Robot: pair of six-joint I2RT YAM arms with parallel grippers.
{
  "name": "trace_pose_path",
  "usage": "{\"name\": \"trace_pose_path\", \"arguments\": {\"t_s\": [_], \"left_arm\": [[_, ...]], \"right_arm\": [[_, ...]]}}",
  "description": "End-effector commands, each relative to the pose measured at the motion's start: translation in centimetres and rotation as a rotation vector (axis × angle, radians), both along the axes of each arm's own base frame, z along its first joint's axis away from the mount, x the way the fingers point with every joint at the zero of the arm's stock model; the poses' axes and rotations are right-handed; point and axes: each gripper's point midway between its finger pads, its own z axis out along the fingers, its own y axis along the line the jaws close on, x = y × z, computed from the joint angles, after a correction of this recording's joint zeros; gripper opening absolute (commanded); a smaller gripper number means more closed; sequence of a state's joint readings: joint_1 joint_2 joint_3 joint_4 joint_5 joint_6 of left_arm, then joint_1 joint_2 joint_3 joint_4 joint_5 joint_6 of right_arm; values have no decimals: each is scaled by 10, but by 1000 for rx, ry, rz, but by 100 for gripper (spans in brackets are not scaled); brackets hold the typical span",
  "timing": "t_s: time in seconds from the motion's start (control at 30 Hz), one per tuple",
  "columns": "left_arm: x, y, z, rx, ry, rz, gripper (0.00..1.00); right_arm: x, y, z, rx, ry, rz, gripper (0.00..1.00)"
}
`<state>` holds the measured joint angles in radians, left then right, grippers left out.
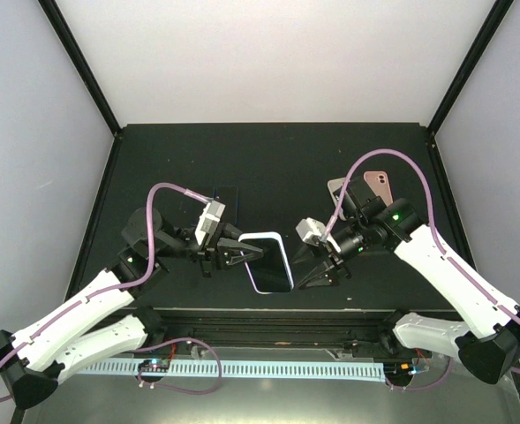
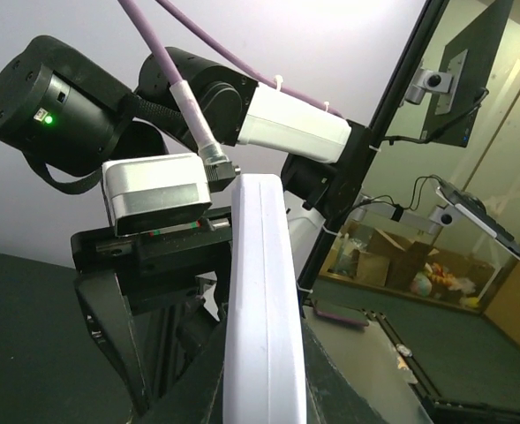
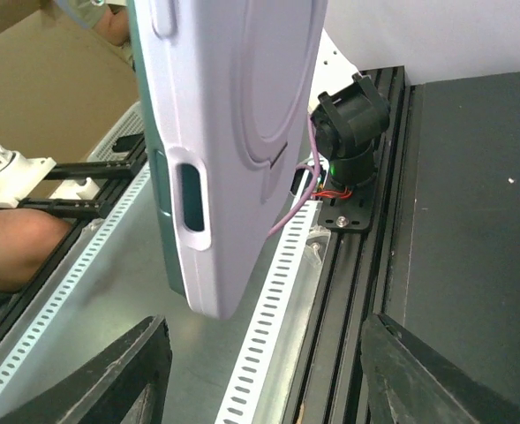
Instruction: Take the phone out of the phone case
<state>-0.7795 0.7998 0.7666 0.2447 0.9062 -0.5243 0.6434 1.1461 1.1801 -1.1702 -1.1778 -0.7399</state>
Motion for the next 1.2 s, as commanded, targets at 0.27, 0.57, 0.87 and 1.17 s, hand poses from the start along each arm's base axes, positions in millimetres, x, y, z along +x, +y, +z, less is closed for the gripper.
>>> {"name": "trace_pose_path", "arguments": {"t_s": [0.27,0.57,0.87,1.17], "left_arm": [[-6,6,32,-72,-90,6,1],[-4,6,30,-66,-86,18,2],[0,4,27,-63,-84,34,1],[-3,6,25,-55,-82,22,2]], "right_arm": [[16,11,8,8,10,-55,58],[7,8,14,35,19,-16,64],[15,11,11,17,20,-47,66],[31,18,0,-29,20,-116,59]]}}
